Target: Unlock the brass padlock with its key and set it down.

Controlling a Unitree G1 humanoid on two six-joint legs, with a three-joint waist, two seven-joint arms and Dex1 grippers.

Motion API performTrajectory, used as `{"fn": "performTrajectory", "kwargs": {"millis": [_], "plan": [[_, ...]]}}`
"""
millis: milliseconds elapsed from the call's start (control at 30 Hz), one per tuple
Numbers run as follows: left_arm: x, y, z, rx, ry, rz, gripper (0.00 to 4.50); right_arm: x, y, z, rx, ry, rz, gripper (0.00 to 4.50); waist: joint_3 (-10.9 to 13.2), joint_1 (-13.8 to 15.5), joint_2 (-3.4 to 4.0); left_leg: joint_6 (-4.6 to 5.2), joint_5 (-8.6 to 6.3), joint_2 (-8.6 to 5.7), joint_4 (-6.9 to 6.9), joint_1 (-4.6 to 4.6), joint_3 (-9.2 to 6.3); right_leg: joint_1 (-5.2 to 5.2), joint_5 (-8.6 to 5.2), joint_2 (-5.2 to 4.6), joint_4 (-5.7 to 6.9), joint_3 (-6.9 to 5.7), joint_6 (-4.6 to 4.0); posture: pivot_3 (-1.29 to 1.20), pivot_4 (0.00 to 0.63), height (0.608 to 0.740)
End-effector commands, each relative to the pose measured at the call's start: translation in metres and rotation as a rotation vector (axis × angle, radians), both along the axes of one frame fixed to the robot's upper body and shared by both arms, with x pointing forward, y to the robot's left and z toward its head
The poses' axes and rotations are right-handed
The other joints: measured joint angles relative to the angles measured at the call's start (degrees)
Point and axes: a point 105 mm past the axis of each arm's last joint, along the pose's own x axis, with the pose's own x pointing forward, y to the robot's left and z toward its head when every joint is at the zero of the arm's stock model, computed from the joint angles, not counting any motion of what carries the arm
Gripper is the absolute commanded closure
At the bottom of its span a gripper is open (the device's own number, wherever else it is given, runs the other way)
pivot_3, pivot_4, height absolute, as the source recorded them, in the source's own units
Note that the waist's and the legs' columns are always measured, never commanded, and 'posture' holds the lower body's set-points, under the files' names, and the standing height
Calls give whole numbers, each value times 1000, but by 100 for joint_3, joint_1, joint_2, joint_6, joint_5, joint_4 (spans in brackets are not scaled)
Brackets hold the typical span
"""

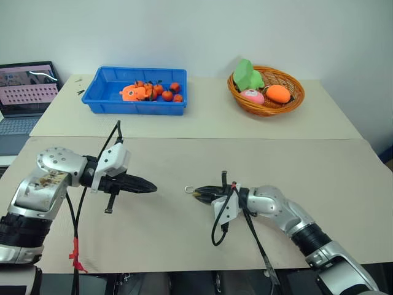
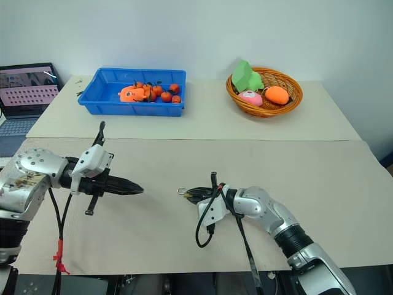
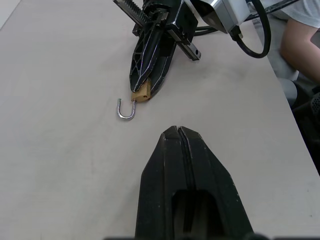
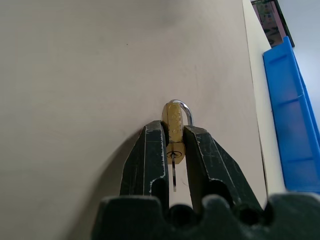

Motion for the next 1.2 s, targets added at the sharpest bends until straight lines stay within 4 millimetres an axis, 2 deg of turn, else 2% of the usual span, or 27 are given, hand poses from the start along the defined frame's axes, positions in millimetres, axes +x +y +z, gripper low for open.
{"fn": "performTrajectory", "kwargs": {"millis": [33, 133, 167, 233, 400, 600, 800, 900, 967, 1100, 1167, 1200], "plan": [[2, -2, 1, -4, -43, -1, 4500, 1, 0, 9, 63, 84, -33, 3367, 0, 3, 0, 0, 0, 0, 0, 1, 0, 1, 0, 0, 0, 0, 0, 0, 150, 740], [3, -3, 2, -11, -49, 1, 4500, 3, -2, 8, 67, 140, -63, 2484, 0, 5, 0, 0, 0, 0, 0, 1, -1, 1, 0, 0, 3, 0, 0, 0, 150, 740], [3, -4, 2, -11, -51, 0, 4500, 4, -3, 8, 58, 151, -75, 2004, 0, 5, 0, 0, 0, 0, 0, 2, -1, 2, 0, 0, 3, 0, 0, 0, 150, 740], [3, -5, 3, -14, -52, -2, 4500, 2, -5, 7, 45, 202, -80, 1354, 0, 6, 0, 0, 0, 0, 0, 2, -1, 2, 0, 0, 3, 0, 0, 0, 150, 740], [3, -6, 3, -20, -54, -7, 4500, -4, -12, 8, 34, 288, -92, 1354, 0, 32, 0, 0, 0, 0, 0, 1, -1, 1, -1, 0, 3, -1, 1, 0, 150, 740], [3, -7, 1, -27, -58, -12, 4500, -25, -37, 9, 27, 491, -147, 1354, 0, 96, 0, 0, 0, 0, 0, 2, 0, 2, -2, -1, 3, -1, 2, 0, 150, 740], [3, -11, 0, -62, -54, 3, 4500, -8, -57, 31, 249, 589, -345, 1354, 0, 122, 0, 0, 0, 2, 0, 7, 3, 1, -1, 1, 7, -1, 1, 0, 150, 740], [4, -14, 4, -104, -47, 30, 4500, 8, -71, 41, 478, 684, -521, 1354, 0, 138, 0, 0, 0, 2, 0, 5, 1, 1, -2, 1, 6, -1, 0, 0, 150, 740], [4, -17, 6, -128, -42, 46, 4500, 13, -81, 38, 603, 777, -629, 1354, 0, 158, -1, 0, 0, 2, 0, 1, 0, -1, -2, 1, 6, -1, 1, 0, 150, 740], [7, -18, 5, -149, -33, 111, 4500, -13, -74, 30, 728, 861, -677, 1354, 0, 193, 0, -1, -1, 0, 0, -3, -4, 0, -4, -1, 4, -5, 2, 0, 150, 740], [21, -14, 6, -253, -31, 261, 4500, -18, -77, 29, 836, 849, -769, 1354, -1, 185, 2, -1, -1, 0, 0, -4, -2, -3, -5, -2, 3, -5, 3, 0, 150, 740], [38, -7, 5, -314, -63, 421, 4500, -10, -95, 31, 915, 738, -927, 1354, -1, 171, 2, -1, -1, 2, -2, -3, -5, -2, -6, -1, 4, -5, 3, 0, 150, 740]]}}
